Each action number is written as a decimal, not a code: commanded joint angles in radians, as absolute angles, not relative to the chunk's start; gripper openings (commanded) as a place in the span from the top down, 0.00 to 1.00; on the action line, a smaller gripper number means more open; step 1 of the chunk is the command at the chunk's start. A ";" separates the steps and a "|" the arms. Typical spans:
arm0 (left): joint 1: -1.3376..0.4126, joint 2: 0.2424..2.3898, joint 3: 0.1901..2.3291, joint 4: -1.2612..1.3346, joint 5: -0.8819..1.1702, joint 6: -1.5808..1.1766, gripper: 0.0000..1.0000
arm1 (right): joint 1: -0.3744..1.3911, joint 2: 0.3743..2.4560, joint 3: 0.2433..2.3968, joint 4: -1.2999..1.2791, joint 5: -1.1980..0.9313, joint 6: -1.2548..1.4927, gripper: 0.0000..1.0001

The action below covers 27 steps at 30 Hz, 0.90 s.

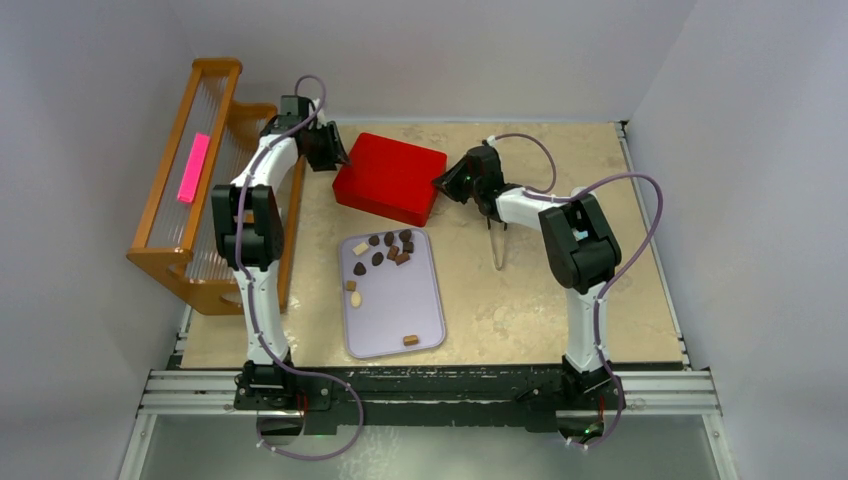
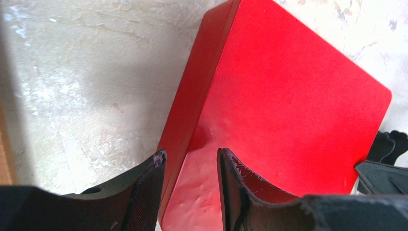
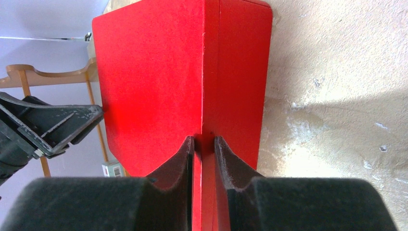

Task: Pack the chocolate

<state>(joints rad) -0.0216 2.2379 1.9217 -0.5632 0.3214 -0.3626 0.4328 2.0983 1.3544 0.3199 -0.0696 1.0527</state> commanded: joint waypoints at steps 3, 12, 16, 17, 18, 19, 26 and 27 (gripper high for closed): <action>-0.029 2.101 1.946 -0.522 0.281 -0.444 0.58 | 0.473 2.121 1.283 0.217 -0.055 1.004 0.85; -0.066 2.138 1.854 -0.378 0.411 -0.462 0.62 | 0.425 1.977 1.294 0.179 -0.077 0.970 0.71; -0.066 2.206 1.864 -0.370 0.426 -0.459 0.64 | 0.353 1.924 1.298 0.227 -0.146 0.965 0.64; -0.065 2.222 1.868 -0.374 0.419 -0.456 0.64 | 0.340 1.920 1.301 0.251 -0.168 0.958 0.63; -0.064 2.236 1.870 -0.380 0.405 -0.453 0.65 | 0.332 1.922 1.314 0.269 -0.193 0.943 0.62; -0.064 2.250 1.875 -0.389 0.390 -0.449 0.65 | 0.329 1.930 1.338 0.276 -0.218 0.919 0.62; -0.061 2.302 1.888 -0.426 0.319 -0.437 0.65 | 0.328 2.066 1.498 0.350 -0.352 0.871 0.82; -0.061 2.303 1.888 -0.431 0.311 -0.436 0.65 | 0.330 2.087 1.510 0.365 -0.372 0.869 0.83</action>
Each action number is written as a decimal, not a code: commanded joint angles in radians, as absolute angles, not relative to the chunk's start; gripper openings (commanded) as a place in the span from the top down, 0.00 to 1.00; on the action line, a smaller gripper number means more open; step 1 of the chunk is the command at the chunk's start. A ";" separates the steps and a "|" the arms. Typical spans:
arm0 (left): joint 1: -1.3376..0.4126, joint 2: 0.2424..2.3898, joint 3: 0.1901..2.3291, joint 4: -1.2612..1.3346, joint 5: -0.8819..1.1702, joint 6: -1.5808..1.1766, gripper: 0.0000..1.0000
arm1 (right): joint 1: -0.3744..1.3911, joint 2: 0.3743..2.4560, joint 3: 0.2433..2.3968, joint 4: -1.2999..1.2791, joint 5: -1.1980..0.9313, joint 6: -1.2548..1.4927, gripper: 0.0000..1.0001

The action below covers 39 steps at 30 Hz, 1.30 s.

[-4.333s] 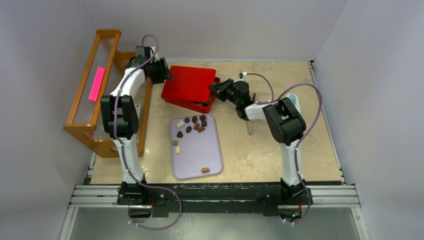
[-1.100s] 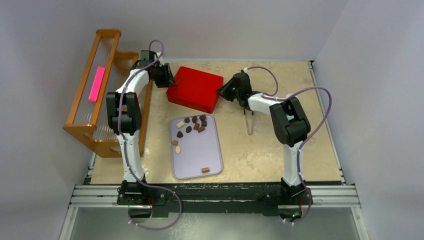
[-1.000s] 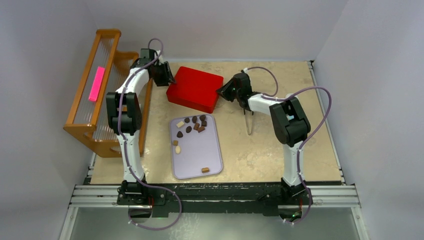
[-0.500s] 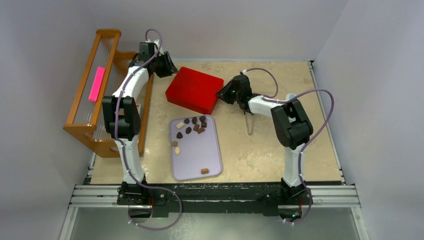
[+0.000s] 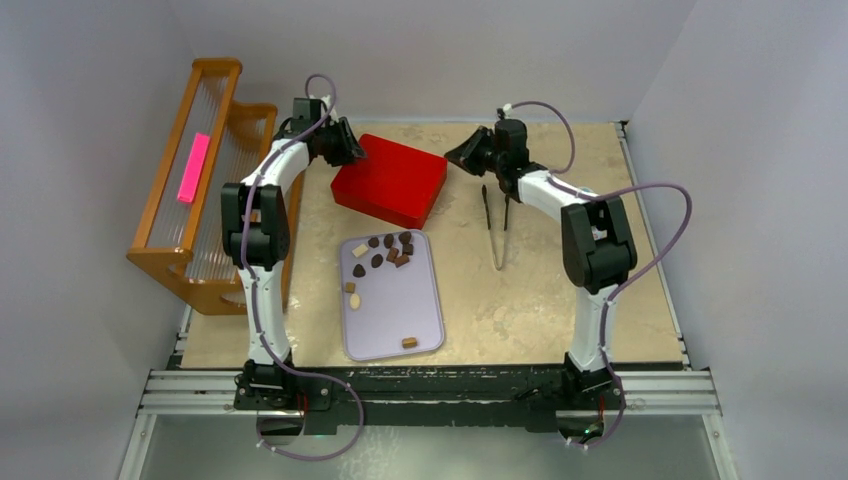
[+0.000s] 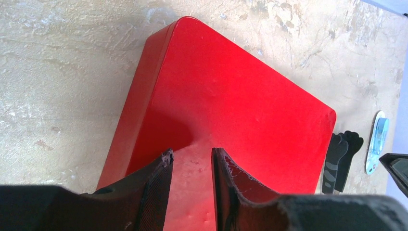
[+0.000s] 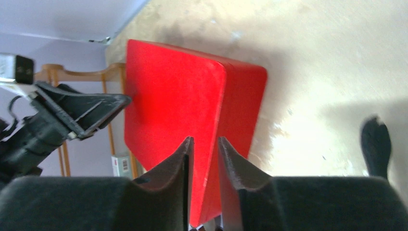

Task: Pack the chocolate

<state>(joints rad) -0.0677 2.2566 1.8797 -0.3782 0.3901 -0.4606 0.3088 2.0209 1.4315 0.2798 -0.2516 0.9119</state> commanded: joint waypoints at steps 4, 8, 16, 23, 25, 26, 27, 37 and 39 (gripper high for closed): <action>-0.061 2.297 1.888 -0.436 0.309 -0.434 0.65 | 0.363 2.144 1.529 0.401 -0.436 0.884 0.85; -0.058 2.290 1.893 -0.438 0.317 -0.436 0.65 | 0.424 2.180 1.510 0.408 -0.460 0.867 0.87; -0.058 2.251 1.939 -0.517 0.346 -0.443 0.64 | 0.473 2.197 1.459 0.251 -0.352 0.805 0.87; -0.058 2.112 2.029 -0.614 0.361 -0.436 0.56 | 0.473 2.076 1.479 0.154 -0.355 0.722 0.72; -0.058 2.045 2.003 -0.615 0.369 -0.437 0.53 | 0.473 2.011 1.462 0.111 -0.325 0.693 0.63; -0.059 2.009 1.981 -0.612 0.381 -0.436 0.51 | 0.471 1.972 1.443 0.100 -0.315 0.678 0.58; -0.058 1.976 1.959 -0.605 0.395 -0.431 0.46 | 0.472 1.932 1.420 0.091 -0.303 0.662 0.54; -0.064 1.544 1.552 -0.454 0.511 -0.432 0.19 | 0.471 1.473 1.146 -0.067 -0.107 0.506 0.01; -0.067 1.463 1.483 -0.436 0.536 -0.435 0.17 | 0.472 1.379 1.111 -0.117 -0.059 0.465 0.01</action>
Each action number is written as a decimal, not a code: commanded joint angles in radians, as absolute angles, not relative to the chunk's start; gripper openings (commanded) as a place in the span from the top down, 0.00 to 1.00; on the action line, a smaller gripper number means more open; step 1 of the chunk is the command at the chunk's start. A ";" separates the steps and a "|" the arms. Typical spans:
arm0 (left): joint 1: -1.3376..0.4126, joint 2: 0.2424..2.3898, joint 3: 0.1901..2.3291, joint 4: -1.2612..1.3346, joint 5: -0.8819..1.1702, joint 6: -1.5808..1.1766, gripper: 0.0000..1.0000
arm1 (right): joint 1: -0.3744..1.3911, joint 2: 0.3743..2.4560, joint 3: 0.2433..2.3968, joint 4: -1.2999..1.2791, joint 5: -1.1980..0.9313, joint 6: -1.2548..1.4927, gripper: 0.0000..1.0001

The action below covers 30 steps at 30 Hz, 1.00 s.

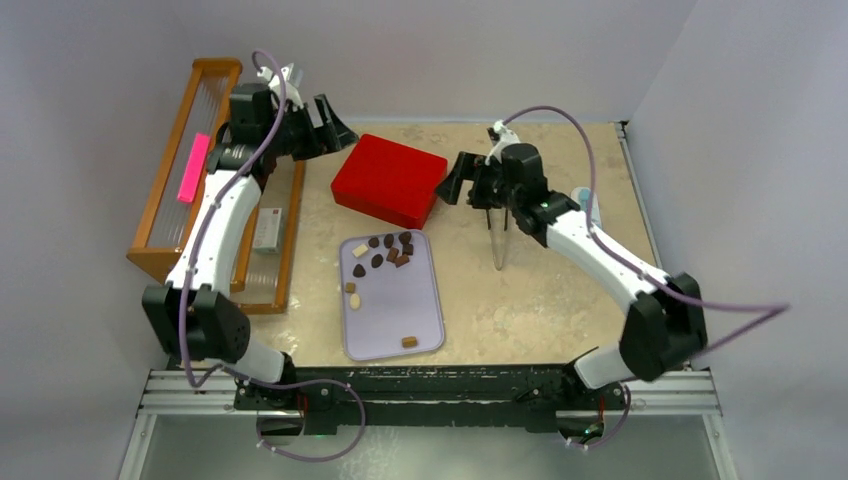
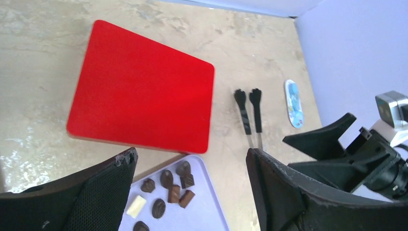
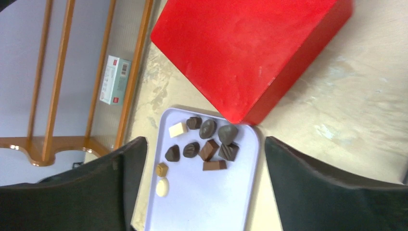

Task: Pack the chocolate

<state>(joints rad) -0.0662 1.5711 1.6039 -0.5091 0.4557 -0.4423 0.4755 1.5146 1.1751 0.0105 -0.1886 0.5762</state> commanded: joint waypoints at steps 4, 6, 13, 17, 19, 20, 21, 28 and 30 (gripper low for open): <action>-0.069 1.294 1.331 -0.367 0.635 -0.473 0.14 | 0.473 1.177 1.057 -0.225 -0.006 0.390 0.01; -0.071 1.209 1.253 -0.338 0.667 -0.491 0.13 | 0.474 1.082 1.025 -0.261 0.005 0.371 0.01; -0.078 0.921 0.960 -0.177 0.752 -0.550 0.05 | 0.473 0.805 0.860 -0.257 0.019 0.431 0.01; -0.078 0.816 0.871 -0.169 0.766 -0.529 0.04 | 0.473 0.729 0.847 -0.308 0.044 0.448 0.01; -0.078 0.776 0.836 -0.171 0.763 -0.517 0.03 | 0.472 0.707 0.833 -0.316 0.037 0.456 0.01; -0.080 0.755 0.815 -0.165 0.771 -0.512 0.02 | 0.473 0.699 0.822 -0.311 0.028 0.461 0.01; -0.083 0.734 0.793 -0.154 0.775 -0.506 0.02 | 0.473 0.696 0.809 -0.306 0.024 0.466 0.01; -0.093 0.660 0.752 -0.220 0.669 -0.437 0.01 | 0.472 0.700 0.799 -0.357 0.048 0.496 0.01; -0.099 0.645 0.748 -0.230 0.639 -0.430 0.01 | 0.472 0.699 0.801 -0.359 0.047 0.494 0.01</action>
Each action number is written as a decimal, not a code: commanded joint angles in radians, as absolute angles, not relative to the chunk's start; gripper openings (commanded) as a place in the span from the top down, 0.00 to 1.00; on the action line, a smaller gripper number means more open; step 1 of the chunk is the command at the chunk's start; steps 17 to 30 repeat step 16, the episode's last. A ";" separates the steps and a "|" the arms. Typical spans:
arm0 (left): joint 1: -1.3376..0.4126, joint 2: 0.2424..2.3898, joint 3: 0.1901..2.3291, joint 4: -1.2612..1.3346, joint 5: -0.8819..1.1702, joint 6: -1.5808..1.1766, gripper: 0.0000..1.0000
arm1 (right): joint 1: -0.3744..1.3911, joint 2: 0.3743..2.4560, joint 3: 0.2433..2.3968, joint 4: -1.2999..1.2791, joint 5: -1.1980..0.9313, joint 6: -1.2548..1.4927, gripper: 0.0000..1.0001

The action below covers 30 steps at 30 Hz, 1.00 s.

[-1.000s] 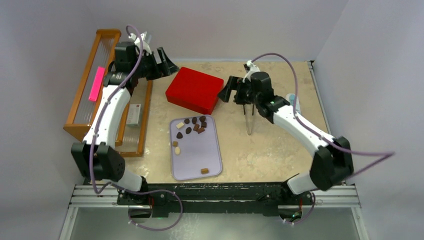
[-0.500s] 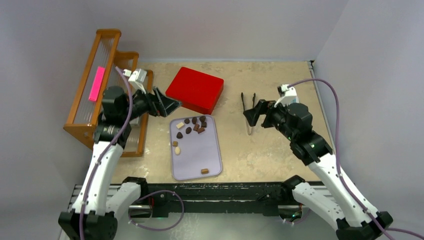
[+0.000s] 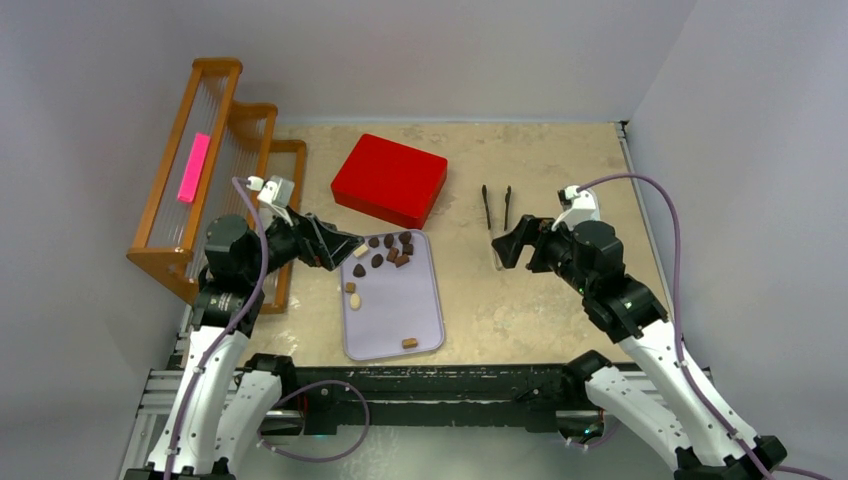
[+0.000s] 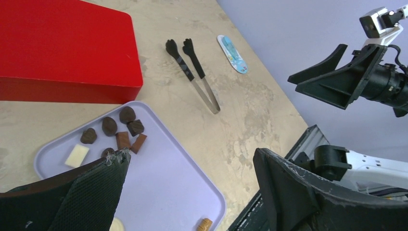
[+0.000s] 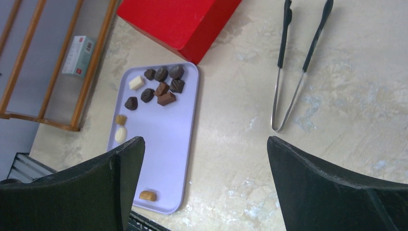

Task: Pack the chocolate

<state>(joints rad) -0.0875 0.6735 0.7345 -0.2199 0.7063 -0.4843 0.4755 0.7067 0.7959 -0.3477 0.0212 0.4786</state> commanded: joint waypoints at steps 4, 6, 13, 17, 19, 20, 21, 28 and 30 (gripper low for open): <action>-0.100 0.633 0.746 -0.236 0.624 -0.428 0.01 | 0.472 0.692 0.803 -0.361 0.051 0.493 0.01; -0.100 0.640 0.747 -0.235 0.627 -0.429 0.01 | 0.473 0.684 0.798 -0.348 0.051 0.495 0.01; -0.100 0.631 0.752 -0.247 0.611 -0.420 0.00 | 0.473 0.666 0.776 -0.308 0.038 0.500 0.01; -0.100 0.632 0.748 -0.250 0.596 -0.419 0.00 | 0.473 0.666 0.774 -0.305 0.035 0.493 0.01; -0.100 0.632 0.748 -0.250 0.596 -0.419 0.00 | 0.473 0.666 0.774 -0.305 0.035 0.493 0.01; -0.100 0.632 0.748 -0.250 0.596 -0.419 0.00 | 0.473 0.666 0.774 -0.305 0.035 0.493 0.01; -0.100 0.632 0.748 -0.250 0.596 -0.419 0.00 | 0.473 0.666 0.774 -0.305 0.035 0.493 0.01; -0.100 0.632 0.748 -0.250 0.596 -0.419 0.00 | 0.473 0.666 0.774 -0.305 0.035 0.493 0.01; -0.100 0.632 0.748 -0.250 0.596 -0.419 0.00 | 0.473 0.666 0.774 -0.305 0.035 0.493 0.01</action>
